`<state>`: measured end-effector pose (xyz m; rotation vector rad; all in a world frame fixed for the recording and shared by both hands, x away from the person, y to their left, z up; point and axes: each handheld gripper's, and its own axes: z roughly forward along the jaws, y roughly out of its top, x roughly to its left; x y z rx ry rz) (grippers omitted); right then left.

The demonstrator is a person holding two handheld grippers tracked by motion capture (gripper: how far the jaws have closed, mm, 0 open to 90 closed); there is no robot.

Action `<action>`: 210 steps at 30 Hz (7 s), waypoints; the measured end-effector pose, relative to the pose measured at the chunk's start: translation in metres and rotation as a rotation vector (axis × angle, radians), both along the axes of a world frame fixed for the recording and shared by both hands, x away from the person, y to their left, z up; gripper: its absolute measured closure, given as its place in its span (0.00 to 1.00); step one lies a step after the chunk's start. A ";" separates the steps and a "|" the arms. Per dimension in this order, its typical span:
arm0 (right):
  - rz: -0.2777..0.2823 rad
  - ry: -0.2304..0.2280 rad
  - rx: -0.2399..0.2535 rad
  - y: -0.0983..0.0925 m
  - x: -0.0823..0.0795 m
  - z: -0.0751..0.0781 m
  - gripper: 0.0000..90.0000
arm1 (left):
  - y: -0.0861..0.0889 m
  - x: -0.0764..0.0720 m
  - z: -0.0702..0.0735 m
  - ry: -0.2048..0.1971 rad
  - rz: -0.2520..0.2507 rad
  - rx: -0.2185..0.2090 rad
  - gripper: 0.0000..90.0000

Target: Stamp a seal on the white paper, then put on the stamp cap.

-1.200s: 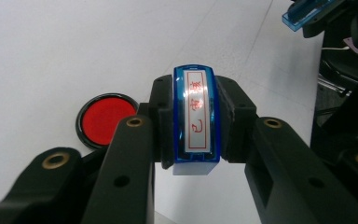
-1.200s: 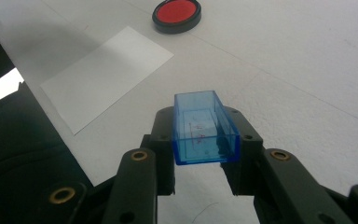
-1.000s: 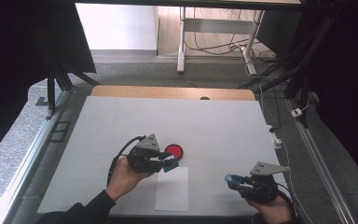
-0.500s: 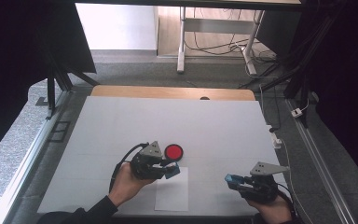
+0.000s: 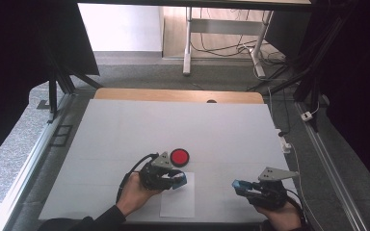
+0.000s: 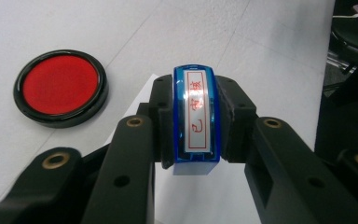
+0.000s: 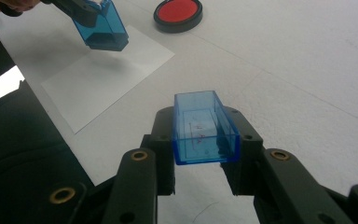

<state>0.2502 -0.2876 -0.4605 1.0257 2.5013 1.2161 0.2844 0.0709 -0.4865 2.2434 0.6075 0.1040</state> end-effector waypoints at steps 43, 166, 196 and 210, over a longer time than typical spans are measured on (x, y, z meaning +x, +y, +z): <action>0.008 0.008 0.005 0.000 0.001 0.000 0.76 | -0.012 -0.003 -0.018 -0.014 0.004 0.087 0.79; 0.013 0.016 0.003 0.000 0.001 -0.001 0.75 | 0.044 -0.001 0.046 -0.009 -0.036 -0.235 0.78; 0.175 -0.017 0.085 0.033 0.004 0.018 0.76 | 0.051 -0.001 0.052 -0.052 -0.095 -0.271 0.78; 0.260 -0.028 0.112 0.055 0.010 0.020 0.76 | 0.052 -0.001 0.056 -0.068 -0.117 -0.271 0.78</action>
